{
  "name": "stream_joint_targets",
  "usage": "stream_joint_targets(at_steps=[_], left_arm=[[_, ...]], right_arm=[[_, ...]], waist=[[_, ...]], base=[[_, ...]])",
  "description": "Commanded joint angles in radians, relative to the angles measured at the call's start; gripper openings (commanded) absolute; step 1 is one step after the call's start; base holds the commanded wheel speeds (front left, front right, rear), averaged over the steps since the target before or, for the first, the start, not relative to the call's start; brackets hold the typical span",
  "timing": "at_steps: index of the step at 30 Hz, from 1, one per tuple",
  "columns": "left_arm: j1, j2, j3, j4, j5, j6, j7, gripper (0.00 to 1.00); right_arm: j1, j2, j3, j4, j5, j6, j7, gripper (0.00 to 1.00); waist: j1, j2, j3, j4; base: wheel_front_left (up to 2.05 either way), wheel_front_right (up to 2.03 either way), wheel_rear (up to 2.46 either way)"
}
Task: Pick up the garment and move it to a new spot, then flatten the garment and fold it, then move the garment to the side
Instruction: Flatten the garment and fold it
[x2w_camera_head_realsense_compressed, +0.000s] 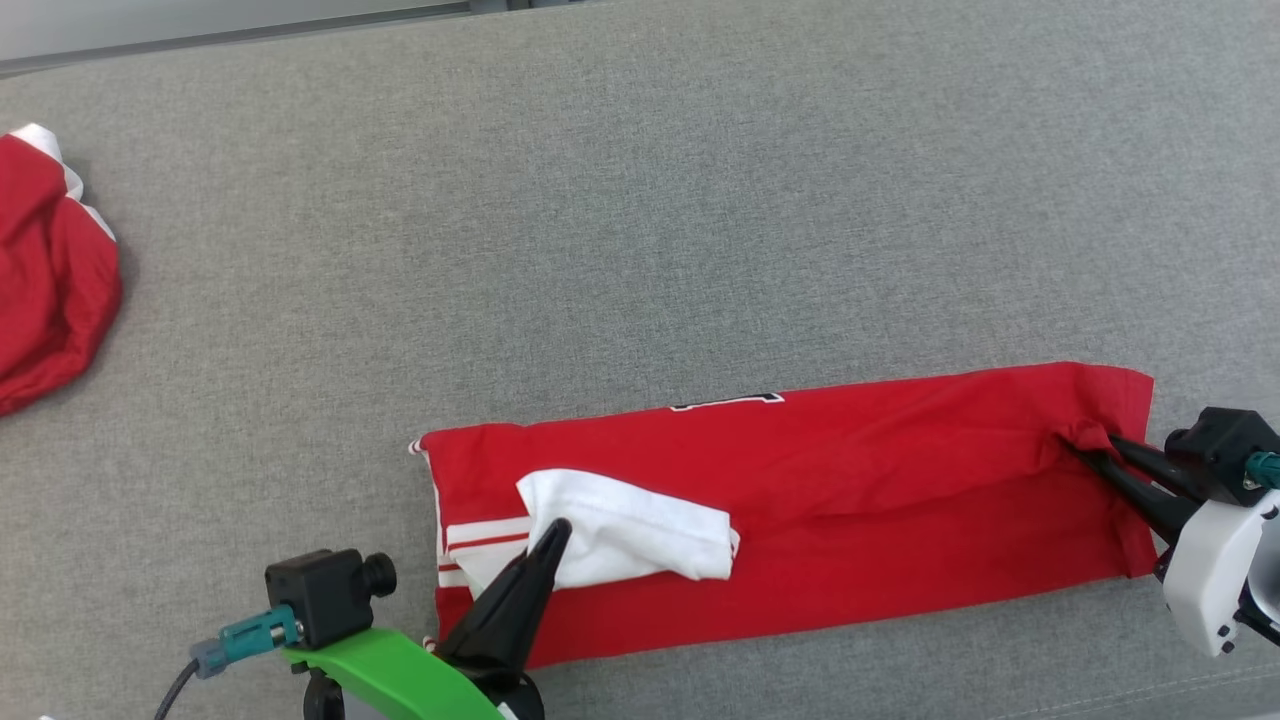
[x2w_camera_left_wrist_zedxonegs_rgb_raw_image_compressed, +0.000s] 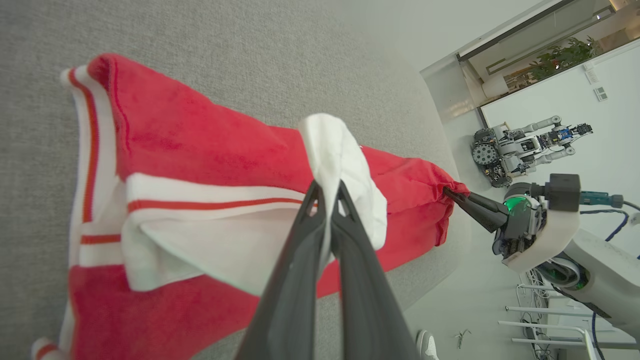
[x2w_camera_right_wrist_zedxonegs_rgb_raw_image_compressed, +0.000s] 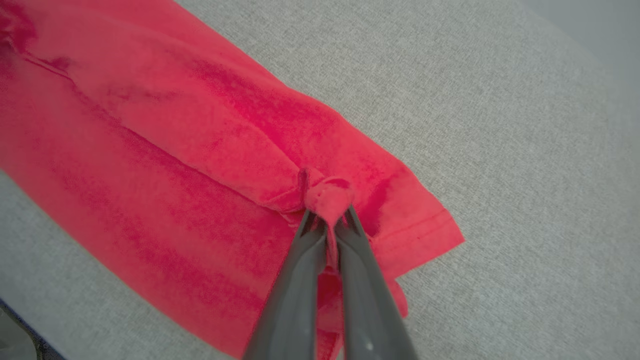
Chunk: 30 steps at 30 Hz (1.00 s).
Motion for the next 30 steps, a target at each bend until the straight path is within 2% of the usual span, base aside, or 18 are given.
stream_joint_targets(at_steps=[1, 7, 15, 16, 17, 18, 19, 20, 26, 30], left_arm=[[0.014, -0.007, -0.004, 0.014, -0.017, -0.011, -0.003, 0.00], [0.014, -0.023, 0.003, 0.083, -0.052, -0.022, -0.001, 0.00], [0.001, -0.018, 0.029, 0.165, -0.083, -0.031, -0.004, 0.00], [-0.003, -0.020, 0.033, 0.176, -0.083, -0.030, -0.009, 0.00], [-0.014, -0.019, 0.036, 0.188, -0.071, -0.028, -0.016, 0.00], [-0.025, -0.020, 0.038, 0.198, -0.062, -0.027, -0.023, 0.17], [-0.036, -0.029, 0.043, 0.214, -0.061, -0.025, -0.032, 0.49], [-0.044, -0.031, 0.043, 0.225, -0.053, -0.024, -0.036, 1.00], [-0.094, -0.006, 0.033, 0.302, 0.074, 0.004, -0.107, 1.00], [-0.083, -0.017, 0.059, 0.289, 0.141, 0.032, -0.221, 1.00]], right_arm=[[-0.024, -0.014, 0.028, 0.004, -0.004, 0.000, -0.003, 0.00], [-0.114, -0.077, 0.146, 0.019, -0.026, 0.000, -0.011, 0.00], [-0.245, -0.140, 0.336, 0.025, -0.036, 0.000, 0.010, 0.02], [-0.255, -0.142, 0.352, 0.026, -0.029, 0.000, 0.012, 0.11], [-0.266, -0.143, 0.368, 0.025, -0.024, 0.000, 0.010, 0.77], [-0.273, -0.141, 0.378, 0.027, -0.014, 0.000, 0.007, 1.00], [-0.277, -0.141, 0.391, 0.033, -0.003, 0.000, 0.013, 1.00], [-0.278, -0.142, 0.400, 0.033, 0.007, 0.000, 0.017, 1.00], [-0.246, -0.167, 0.340, 0.026, 0.130, 0.000, 0.019, 1.00], [-0.157, -0.157, 0.183, 0.043, 0.296, 0.000, -0.014, 1.00]], waist=[[0.0000, 0.0000, 0.000, 0.002], [0.0000, 0.0000, -0.005, 0.010], [0.0000, 0.0000, -0.009, 0.021], [0.0000, 0.0000, -0.010, 0.021], [0.0000, 0.0000, -0.011, 0.021], [0.0000, 0.0000, -0.012, 0.020], [0.0000, 0.0000, -0.014, 0.018], [0.0000, 0.0000, -0.016, 0.016], [0.0000, 0.0000, -0.038, -0.005], [0.0000, 0.0000, -0.044, -0.028]], base=[[0.00, 0.00, 0.00], [0.00, 0.00, 0.00], [0.00, 0.00, 0.00], [0.00, 0.00, 0.00], [0.00, 0.00, 0.00], [0.00, 0.00, 0.00], [0.00, 0.00, 0.00], [0.00, 0.00, 0.00], [0.00, 0.00, 0.00], [0.00, 0.00, 0.00]])
